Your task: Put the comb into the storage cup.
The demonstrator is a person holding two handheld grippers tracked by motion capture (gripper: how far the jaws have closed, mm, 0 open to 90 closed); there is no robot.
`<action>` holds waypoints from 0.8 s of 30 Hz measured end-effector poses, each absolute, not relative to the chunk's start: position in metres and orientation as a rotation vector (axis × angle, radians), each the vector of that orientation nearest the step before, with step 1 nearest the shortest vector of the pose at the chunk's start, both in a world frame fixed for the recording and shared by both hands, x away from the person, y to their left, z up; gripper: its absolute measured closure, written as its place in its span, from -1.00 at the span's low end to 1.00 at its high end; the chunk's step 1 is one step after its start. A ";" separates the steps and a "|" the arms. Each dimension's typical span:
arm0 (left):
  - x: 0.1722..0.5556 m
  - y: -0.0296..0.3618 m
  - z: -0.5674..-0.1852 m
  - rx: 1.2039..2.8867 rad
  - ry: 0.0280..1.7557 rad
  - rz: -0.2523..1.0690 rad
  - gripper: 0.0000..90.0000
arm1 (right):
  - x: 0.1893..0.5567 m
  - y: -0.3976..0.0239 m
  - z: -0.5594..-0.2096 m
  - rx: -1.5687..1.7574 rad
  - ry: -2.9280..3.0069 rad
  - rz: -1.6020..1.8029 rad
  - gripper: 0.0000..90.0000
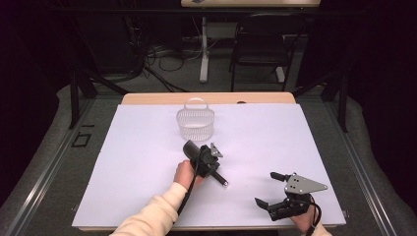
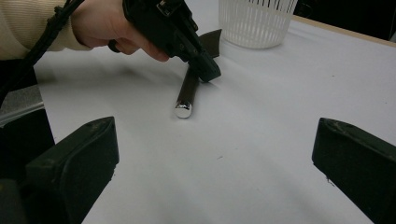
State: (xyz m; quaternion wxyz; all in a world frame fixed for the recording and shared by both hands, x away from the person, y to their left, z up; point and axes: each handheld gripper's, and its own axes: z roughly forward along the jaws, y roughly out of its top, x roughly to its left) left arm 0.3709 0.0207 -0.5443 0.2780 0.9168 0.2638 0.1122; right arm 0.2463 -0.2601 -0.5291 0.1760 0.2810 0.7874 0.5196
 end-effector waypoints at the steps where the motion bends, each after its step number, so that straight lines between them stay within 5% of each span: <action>1: 0.370 0.021 -0.544 2.470 0.705 0.291 1.00 | 0.246 -0.260 -0.529 0.795 2.229 1.472 -0.99; 24: 0.349 0.022 -0.540 2.527 0.594 0.171 1.00 | 0.246 -0.260 -0.529 0.798 2.233 1.471 -0.99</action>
